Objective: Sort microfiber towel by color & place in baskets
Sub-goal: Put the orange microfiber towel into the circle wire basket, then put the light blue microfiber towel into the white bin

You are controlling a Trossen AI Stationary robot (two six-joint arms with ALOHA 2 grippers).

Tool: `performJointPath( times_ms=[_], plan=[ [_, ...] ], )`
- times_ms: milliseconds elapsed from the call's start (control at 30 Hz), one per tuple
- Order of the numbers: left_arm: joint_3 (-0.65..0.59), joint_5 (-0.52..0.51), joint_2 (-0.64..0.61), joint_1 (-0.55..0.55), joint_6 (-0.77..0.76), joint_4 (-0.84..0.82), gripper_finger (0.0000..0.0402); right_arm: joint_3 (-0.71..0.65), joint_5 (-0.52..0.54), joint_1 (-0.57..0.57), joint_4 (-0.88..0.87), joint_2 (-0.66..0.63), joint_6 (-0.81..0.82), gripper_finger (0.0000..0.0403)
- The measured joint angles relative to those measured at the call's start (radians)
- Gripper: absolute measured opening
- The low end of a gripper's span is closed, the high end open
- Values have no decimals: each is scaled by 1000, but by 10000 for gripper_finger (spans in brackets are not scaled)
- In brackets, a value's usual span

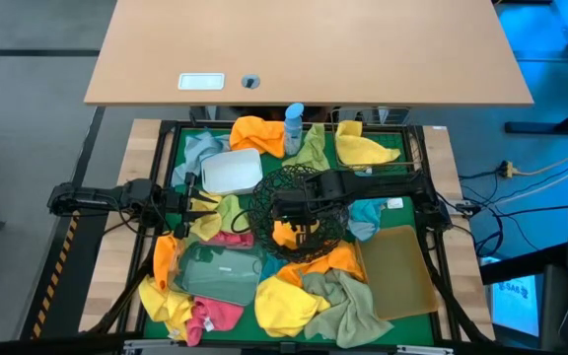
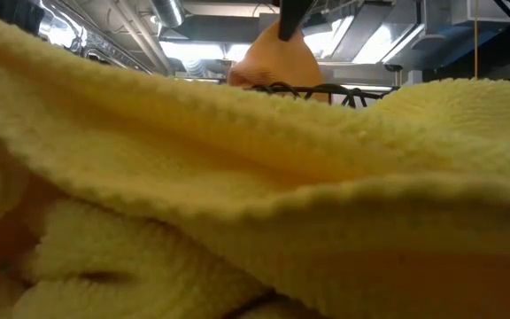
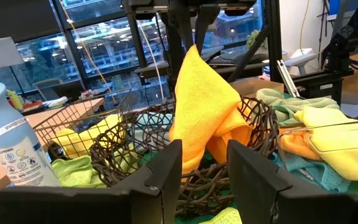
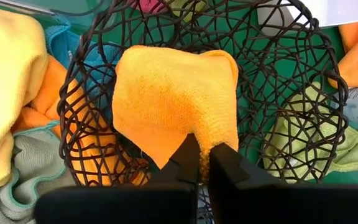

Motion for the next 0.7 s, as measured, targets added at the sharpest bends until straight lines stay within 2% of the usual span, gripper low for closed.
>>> performJointPath(
  times_ms=[100,200,467,700],
  plan=[
    [0,0,0,0,0,0,121,0,0,0,-1,0,0,23],
    [0,0,0,0,0,0,121,0,28,0,0,0,-1,54],
    [0,0,0,0,0,0,121,0,267,0,-46,0,-50,158],
    [0,0,0,0,0,0,121,0,288,0,-51,-4,-84,190]
  ],
)
